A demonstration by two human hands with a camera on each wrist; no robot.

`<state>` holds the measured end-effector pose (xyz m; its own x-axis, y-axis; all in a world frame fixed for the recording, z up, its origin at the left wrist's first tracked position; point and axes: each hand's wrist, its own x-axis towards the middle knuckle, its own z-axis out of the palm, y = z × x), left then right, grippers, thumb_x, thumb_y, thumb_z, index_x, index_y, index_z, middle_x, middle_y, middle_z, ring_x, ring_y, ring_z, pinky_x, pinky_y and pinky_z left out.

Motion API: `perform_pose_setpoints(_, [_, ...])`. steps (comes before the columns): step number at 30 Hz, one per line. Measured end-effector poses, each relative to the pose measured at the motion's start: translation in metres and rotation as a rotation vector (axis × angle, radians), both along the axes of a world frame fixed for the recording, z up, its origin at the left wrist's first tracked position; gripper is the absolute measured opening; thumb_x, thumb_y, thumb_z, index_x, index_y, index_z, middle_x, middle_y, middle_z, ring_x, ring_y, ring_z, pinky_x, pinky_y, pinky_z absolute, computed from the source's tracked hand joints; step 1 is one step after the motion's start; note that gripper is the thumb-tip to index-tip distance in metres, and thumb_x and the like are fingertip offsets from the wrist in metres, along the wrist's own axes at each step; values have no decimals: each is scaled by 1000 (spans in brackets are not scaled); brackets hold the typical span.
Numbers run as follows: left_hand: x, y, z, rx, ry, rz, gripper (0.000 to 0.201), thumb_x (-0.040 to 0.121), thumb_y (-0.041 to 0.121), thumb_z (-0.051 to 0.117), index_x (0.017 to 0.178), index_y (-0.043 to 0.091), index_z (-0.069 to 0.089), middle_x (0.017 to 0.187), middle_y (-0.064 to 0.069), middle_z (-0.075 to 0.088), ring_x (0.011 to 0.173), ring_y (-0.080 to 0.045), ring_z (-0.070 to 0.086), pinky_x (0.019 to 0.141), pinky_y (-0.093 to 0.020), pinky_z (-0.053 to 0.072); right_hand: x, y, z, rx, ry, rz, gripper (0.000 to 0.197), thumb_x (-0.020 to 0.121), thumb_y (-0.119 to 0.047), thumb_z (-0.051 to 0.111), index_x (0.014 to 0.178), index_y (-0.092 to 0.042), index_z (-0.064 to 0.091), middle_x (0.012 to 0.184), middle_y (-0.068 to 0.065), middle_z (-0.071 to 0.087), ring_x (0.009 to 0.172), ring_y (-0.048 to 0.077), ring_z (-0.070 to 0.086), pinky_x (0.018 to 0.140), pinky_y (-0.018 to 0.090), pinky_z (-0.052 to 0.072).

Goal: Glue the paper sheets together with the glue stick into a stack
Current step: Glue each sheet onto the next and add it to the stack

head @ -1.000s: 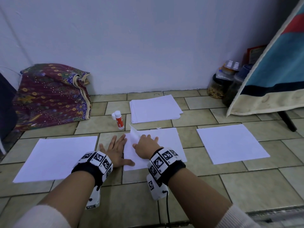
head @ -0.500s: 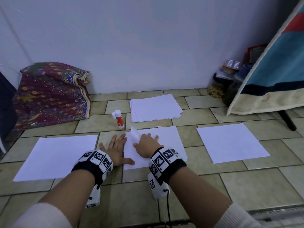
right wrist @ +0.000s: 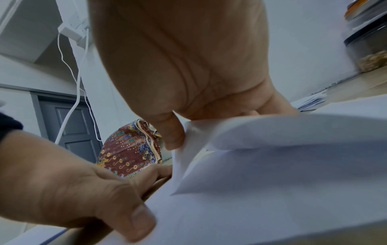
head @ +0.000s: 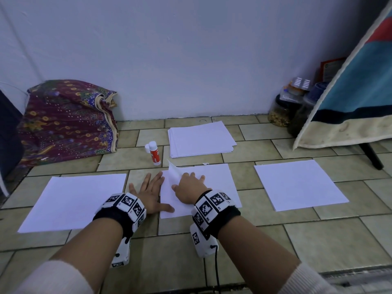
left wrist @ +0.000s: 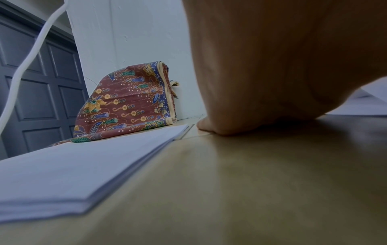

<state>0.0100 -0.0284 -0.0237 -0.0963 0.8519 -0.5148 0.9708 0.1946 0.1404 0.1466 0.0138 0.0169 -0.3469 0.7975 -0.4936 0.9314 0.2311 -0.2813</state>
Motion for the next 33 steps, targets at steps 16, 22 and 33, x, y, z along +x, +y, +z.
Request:
perform_pose_setpoints(16, [-1, 1, -3, -6, 8, -1, 125, 61, 79, 50, 152, 23, -13, 156, 13, -25, 145, -17, -25, 112, -62, -7, -1, -1, -2, -77, 72, -133, 60, 101, -41, 35, 148, -7, 19, 158, 12, 10, 145, 40, -2, 109, 68, 15])
perform_pose_setpoints(22, [0, 1, -1, -21, 5, 1, 125, 62, 79, 53, 152, 22, -14, 156, 13, -26, 144, -17, -26, 112, -62, -7, -2, 0, -3, -80, 73, -131, 60, 101, -41, 35, 148, -7, 18, 158, 12, 9, 145, 40, -2, 110, 68, 14])
perform_pose_setpoints(33, [-1, 1, 3, -47, -19, -10, 112, 81, 65, 59, 152, 20, -15, 156, 11, -29, 143, -18, -29, 112, -62, -9, -2, 1, -9, -17, 143, -112, 68, 97, -41, 44, 150, -19, 7, 149, 18, 27, 141, 41, 15, 111, 65, 14])
